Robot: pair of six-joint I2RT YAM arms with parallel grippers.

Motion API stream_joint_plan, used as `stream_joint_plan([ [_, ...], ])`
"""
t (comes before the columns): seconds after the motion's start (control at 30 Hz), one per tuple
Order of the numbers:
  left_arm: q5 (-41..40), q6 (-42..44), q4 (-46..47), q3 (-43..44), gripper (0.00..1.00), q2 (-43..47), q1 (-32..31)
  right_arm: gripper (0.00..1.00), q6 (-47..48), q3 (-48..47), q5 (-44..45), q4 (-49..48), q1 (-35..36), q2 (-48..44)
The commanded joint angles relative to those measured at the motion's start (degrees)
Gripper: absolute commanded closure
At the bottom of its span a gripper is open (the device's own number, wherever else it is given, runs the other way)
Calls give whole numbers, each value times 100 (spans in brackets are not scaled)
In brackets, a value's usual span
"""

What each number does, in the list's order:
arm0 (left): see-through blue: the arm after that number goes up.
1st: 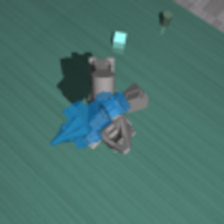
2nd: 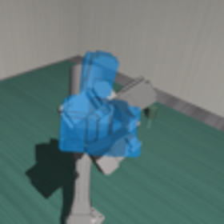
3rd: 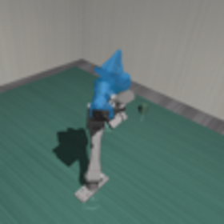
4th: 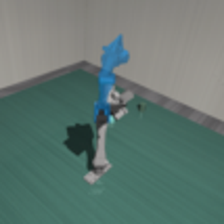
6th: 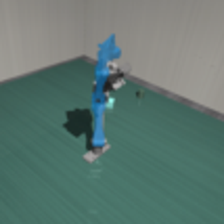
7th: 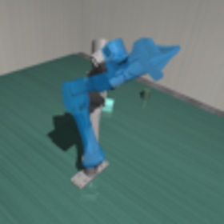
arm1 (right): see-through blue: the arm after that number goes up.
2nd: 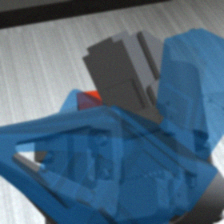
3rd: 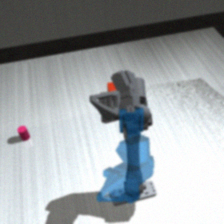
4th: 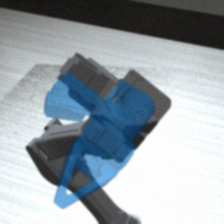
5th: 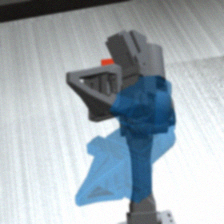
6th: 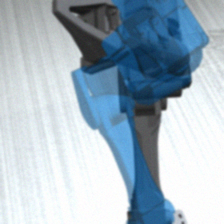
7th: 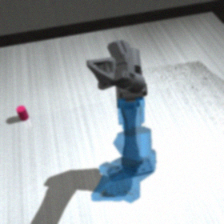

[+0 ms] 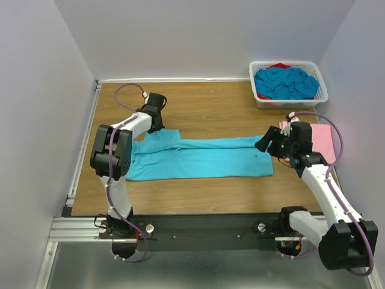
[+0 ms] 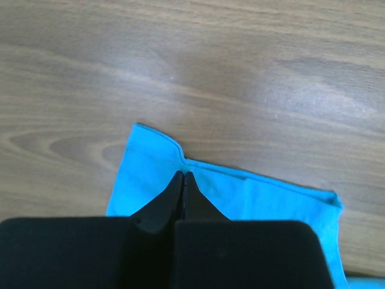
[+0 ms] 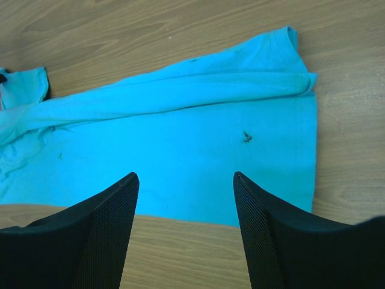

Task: Fold and stack the t-shirts
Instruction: Fold the tshirt

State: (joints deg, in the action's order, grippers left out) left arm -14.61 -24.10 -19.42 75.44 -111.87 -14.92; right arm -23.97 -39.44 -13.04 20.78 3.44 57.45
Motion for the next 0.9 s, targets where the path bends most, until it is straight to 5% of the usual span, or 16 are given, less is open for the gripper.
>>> stream_joint_plan([
  [0.0,-138,-183,-202,-178,100,823,-108,29,15,77,-225,199,42,-207],
  [0.23,54,-578,-589,-995,100,1958,-319,29,41,51,-348,225,42,-340],
  [0.87,2550,-983,-1195,-3738,100,5052,-442,29,24,244,-507,225,42,-560],
])
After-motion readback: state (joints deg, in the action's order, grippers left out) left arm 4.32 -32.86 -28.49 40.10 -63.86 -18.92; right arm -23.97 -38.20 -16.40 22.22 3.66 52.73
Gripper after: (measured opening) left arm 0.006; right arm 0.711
